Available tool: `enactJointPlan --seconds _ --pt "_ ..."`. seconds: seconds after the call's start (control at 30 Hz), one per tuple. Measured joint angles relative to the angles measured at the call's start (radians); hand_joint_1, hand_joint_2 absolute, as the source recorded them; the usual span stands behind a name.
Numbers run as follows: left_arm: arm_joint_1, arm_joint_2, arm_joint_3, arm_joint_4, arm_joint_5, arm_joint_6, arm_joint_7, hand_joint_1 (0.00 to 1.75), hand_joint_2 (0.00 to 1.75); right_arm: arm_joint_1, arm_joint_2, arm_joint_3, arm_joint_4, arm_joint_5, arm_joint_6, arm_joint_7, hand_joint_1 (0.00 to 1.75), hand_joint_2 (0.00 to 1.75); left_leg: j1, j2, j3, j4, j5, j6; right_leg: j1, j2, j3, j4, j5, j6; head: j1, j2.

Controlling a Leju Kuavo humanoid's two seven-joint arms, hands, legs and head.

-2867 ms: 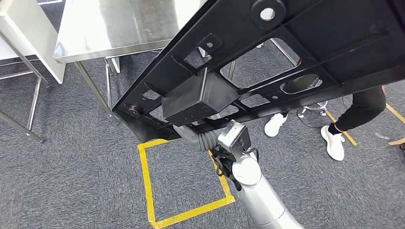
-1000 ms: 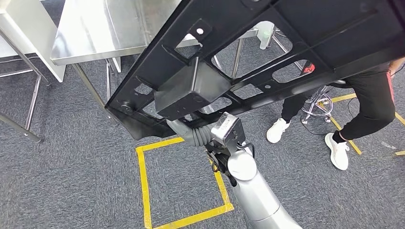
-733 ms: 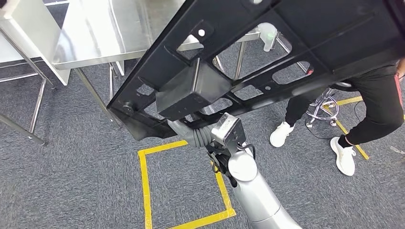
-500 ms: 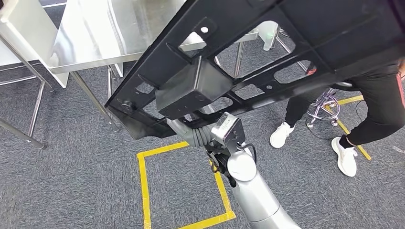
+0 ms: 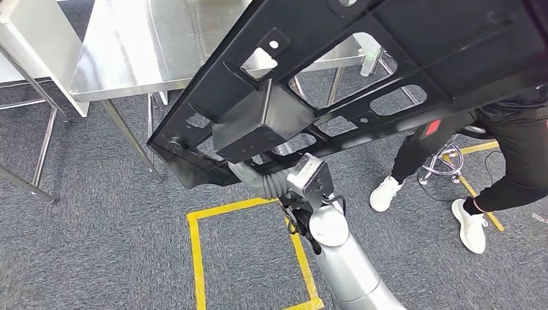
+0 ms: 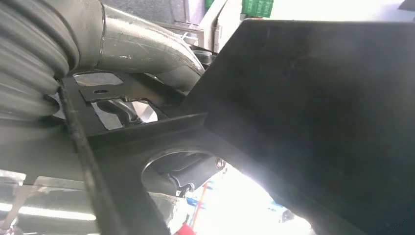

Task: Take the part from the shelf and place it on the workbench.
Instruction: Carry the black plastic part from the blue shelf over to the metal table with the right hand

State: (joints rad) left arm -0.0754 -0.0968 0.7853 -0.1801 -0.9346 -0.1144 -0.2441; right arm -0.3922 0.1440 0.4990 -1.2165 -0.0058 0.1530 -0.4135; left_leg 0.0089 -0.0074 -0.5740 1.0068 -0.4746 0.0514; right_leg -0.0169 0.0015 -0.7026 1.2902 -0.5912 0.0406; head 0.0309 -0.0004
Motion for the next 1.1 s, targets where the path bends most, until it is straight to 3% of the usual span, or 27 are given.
enactJointPlan --seconds 0.03,0.07,0.13,0.2,0.27,0.33,0.37,0.43,0.5,0.53,0.57,0.63,0.67,0.7,0.8,0.87,0.97,1.0,1.03,1.07,1.1 --pt "0.0 0.0 0.0 0.0 0.0 0.0 0.0 0.0 1.75 0.002 -0.001 0.0 0.0 0.0 0.0 0.0 1.75 1.75 -0.001 -0.002 0.009 0.0 -0.008 0.0 0.0 0.0 -0.018 -0.001 0.006 0.003 0.0 0.0" --pt "0.001 -0.001 0.0 0.0 0.0 0.0 0.0 0.0 1.75 0.003 -0.002 0.0 0.0 0.0 0.0 0.0 1.75 1.75 -0.001 -0.005 0.022 0.0 -0.017 -0.001 0.001 0.0 -0.017 -0.037 0.031 0.01 0.0 0.0" --pt "0.001 -0.002 0.0 0.0 0.0 0.0 0.0 0.0 1.75 0.003 -0.003 0.0 0.001 0.0 0.0 0.0 1.75 1.75 -0.003 -0.009 0.049 0.001 -0.037 -0.006 0.004 0.0 0.018 -0.172 0.117 0.019 0.0 0.0" --pt "0.0 -0.003 0.001 0.0 0.0 0.0 -0.001 0.0 1.75 0.002 -0.004 0.0 0.001 0.001 0.0 0.001 1.75 1.75 -0.006 -0.012 0.064 -0.001 -0.056 -0.016 0.011 -0.001 0.05 -0.258 0.167 0.002 0.0 0.0" --pt "0.001 -0.004 0.001 0.0 0.0 0.0 -0.001 0.0 1.75 0.0 -0.003 0.0 0.001 0.002 0.0 0.001 1.75 1.75 -0.007 -0.012 0.072 0.003 -0.062 -0.028 0.012 0.0 0.065 -0.27 0.166 -0.024 -0.001 0.0" --pt "0.0 -0.004 0.002 0.0 0.0 0.001 -0.002 0.0 1.75 -0.003 0.001 -0.001 0.001 0.002 0.001 0.001 1.75 1.75 -0.006 -0.007 0.065 0.037 -0.065 -0.038 0.004 0.002 0.084 -0.277 0.162 -0.038 -0.002 0.0" --pt "-0.002 -0.004 0.003 0.0 0.001 0.001 -0.002 0.0 1.75 -0.006 0.004 -0.001 0.001 0.002 0.002 0.001 1.75 1.75 -0.004 -0.005 0.045 0.074 -0.074 -0.043 0.0 0.003 0.095 -0.279 0.157 -0.045 -0.003 0.0" --pt "-0.003 -0.004 0.004 0.0 0.002 0.002 -0.003 0.0 1.75 -0.01 0.009 -0.001 0.001 0.002 0.005 0.001 1.75 1.75 0.001 -0.001 -0.03 0.188 -0.111 -0.055 -0.002 0.003 0.11 -0.281 0.143 -0.053 -0.005 0.0" --pt "0.0 -0.004 0.006 0.0 0.002 0.003 -0.003 0.0 1.75 -0.011 0.011 0.0 0.004 0.002 0.007 0.001 1.75 1.75 0.006 0.001 -0.106 0.27 -0.144 -0.063 -0.002 0.005 0.127 -0.281 0.127 -0.053 -0.006 0.0" --pt "0.002 -0.004 0.007 0.0 0.002 0.004 -0.003 0.0 1.75 -0.011 0.011 0.0 0.007 0.002 0.008 0.001 1.75 1.75 0.008 0.001 -0.125 0.268 -0.136 -0.065 -0.002 0.006 0.138 -0.28 0.118 -0.051 -0.006 0.0" --pt "0.003 -0.003 0.008 0.0 0.002 0.005 -0.003 0.0 1.75 -0.011 0.011 0.0 0.008 0.002 0.009 0.001 1.75 1.75 0.01 0.003 -0.126 0.232 -0.105 -0.066 -0.003 0.007 0.151 -0.28 0.108 -0.048 -0.006 0.0" --pt "0.004 -0.002 0.01 0.0 0.002 0.006 -0.003 0.0 1.75 -0.013 0.014 0.0 0.01 0.001 0.011 0.001 1.75 1.75 0.012 0.007 -0.1 0.109 -0.005 -0.065 -0.004 0.008 0.18 -0.28 0.086 -0.039 -0.005 0.0" --pt "0.005 -0.002 0.012 0.0 0.003 0.006 -0.003 0.0 1.75 -0.015 0.015 0.001 0.012 0.001 0.012 0.001 1.75 1.75 0.011 0.009 -0.088 0.061 0.023 -0.061 -0.002 0.009 0.188 -0.281 0.078 -0.033 -0.005 0.0" --pt "0.005 -0.002 0.012 0.0 0.003 0.007 -0.003 0.0 1.75 -0.016 0.017 0.001 0.013 0.001 0.013 0.002 1.75 1.75 0.007 0.009 -0.078 0.034 0.039 -0.054 -0.001 0.009 0.193 -0.283 0.07 -0.026 -0.005 0.0" --pt "0.007 -0.004 0.014 0.0 0.004 0.008 -0.003 0.0 1.75 -0.019 0.02 0.003 0.015 0.0 0.014 0.002 1.75 1.75 0.002 0.007 -0.059 0.021 0.036 -0.029 0.002 0.008 0.201 -0.277 0.061 -0.005 -0.006 0.0" --pt "0.006 -0.004 0.014 0.0 0.004 0.009 -0.003 0.0 1.75 -0.023 0.021 0.003 0.015 0.0 0.014 0.002 1.75 1.75 0.004 0.005 -0.037 0.013 0.031 -0.016 0.001 0.006 0.181 -0.226 0.051 0.0 -0.005 0.0" --pt "0.005 -0.003 0.014 0.0 0.004 0.009 -0.003 0.0 1.75 -0.026 0.018 0.005 0.017 0.0 0.014 0.001 1.75 1.75 0.0 0.001 -0.014 0.009 0.013 -0.003 0.003 0.006 0.057 -0.043 0.001 -0.009 -0.003 0.0" --pt "0.005 -0.004 0.015 0.0 0.004 0.009 -0.003 0.0 1.75 -0.025 0.017 0.005 0.019 0.0 0.014 0.002 1.75 1.75 -0.002 0.0 -0.007 0.009 0.005 -0.002 0.004 0.006 0.02 -0.005 -0.012 -0.011 -0.003 0.0" --pt "0.006 -0.004 0.015 0.0 0.004 0.009 -0.003 0.0 1.75 -0.023 0.016 0.005 0.02 0.0 0.014 0.002 1.75 1.75 -0.004 -0.003 0.002 0.009 -0.003 -0.001 0.005 0.006 -0.002 -0.001 -0.01 -0.01 -0.003 0.0" --pt "0.006 -0.004 0.015 0.0 0.004 0.009 -0.003 0.0 1.75 -0.023 0.015 0.005 0.022 0.0 0.014 0.002 1.75 1.75 -0.006 -0.005 0.014 0.009 -0.012 -0.001 0.006 0.006 -0.005 -0.033 0.012 -0.006 -0.003 0.0" --pt "0.006 -0.005 0.016 0.0 0.004 0.009 -0.003 0.0 1.75 -0.023 0.015 0.005 0.023 0.0 0.014 0.002 1.75 1.75 -0.008 -0.007 0.027 0.009 -0.022 -0.001 0.009 0.005 0.006 -0.094 0.051 -0.001 -0.003 0.0"
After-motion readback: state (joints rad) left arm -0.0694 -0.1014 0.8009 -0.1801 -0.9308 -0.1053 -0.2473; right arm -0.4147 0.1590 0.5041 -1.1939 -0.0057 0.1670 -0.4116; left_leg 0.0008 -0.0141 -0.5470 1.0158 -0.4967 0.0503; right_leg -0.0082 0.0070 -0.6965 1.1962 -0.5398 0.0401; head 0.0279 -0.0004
